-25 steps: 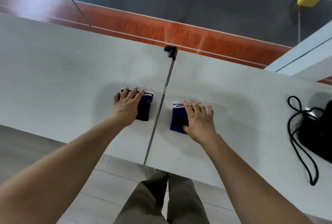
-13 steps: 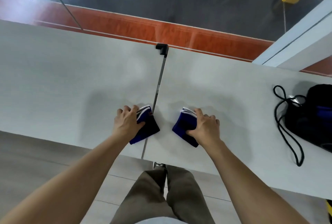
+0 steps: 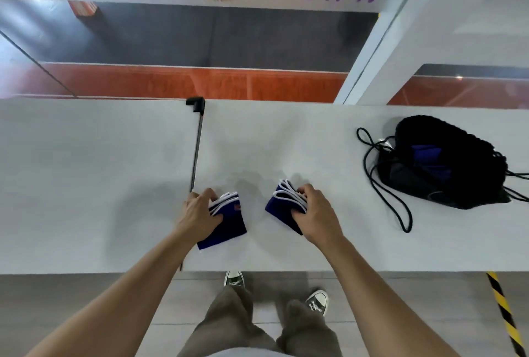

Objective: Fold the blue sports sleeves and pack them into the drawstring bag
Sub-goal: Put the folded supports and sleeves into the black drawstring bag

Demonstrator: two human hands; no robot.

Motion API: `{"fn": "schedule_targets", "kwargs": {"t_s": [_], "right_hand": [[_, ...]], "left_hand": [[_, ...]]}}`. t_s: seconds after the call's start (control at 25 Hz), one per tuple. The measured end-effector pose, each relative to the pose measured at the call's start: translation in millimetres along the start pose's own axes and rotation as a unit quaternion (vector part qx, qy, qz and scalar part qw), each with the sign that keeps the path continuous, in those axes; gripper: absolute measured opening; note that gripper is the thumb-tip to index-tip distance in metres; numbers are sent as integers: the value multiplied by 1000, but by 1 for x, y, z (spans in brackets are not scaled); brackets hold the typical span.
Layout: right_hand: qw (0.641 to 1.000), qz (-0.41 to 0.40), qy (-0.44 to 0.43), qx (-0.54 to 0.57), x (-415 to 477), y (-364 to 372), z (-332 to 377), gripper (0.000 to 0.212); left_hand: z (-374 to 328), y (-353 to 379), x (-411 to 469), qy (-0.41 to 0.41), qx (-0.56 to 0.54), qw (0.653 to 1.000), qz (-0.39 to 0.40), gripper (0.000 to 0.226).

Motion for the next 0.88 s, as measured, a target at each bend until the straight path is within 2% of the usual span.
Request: {"fn": "schedule_targets", "kwargs": {"t_s": [0.2,0.36,0.48,0.6,0.76,0.88], "right_hand": [[1000,-14,-8,10,-5,-72,-53,34],[999,-5,-46,12,2,-121,-106,35],[998,17,-60,-6,6,-134,-133,39],[995,67,-68,-23,8,-134,-137,38],[982,166,-87,5,21,-125,-106,41],[974,209,-77,49,46,-101,-79,32]], "left_hand": [[-85,36,-13,6,-84,996,-19,27],[-162,75,-12,82,-86,993,6,26],[-198,103,3,109,-92,989,34,25],[-203,119,18,103,-82,991,26,25],[-183,106,23,65,-100,993,-27,36],[-166,87,5,35,-137,985,-103,23]]}}
Point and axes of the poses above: each hand's wrist, its own x-axis towards the middle knuckle, its own y-axis out of the palm, z = x × y, the point moved 5 cm from there along x, towards the middle knuckle, and after that the axes turned 4 degrees about y, right-handed, at the moved point
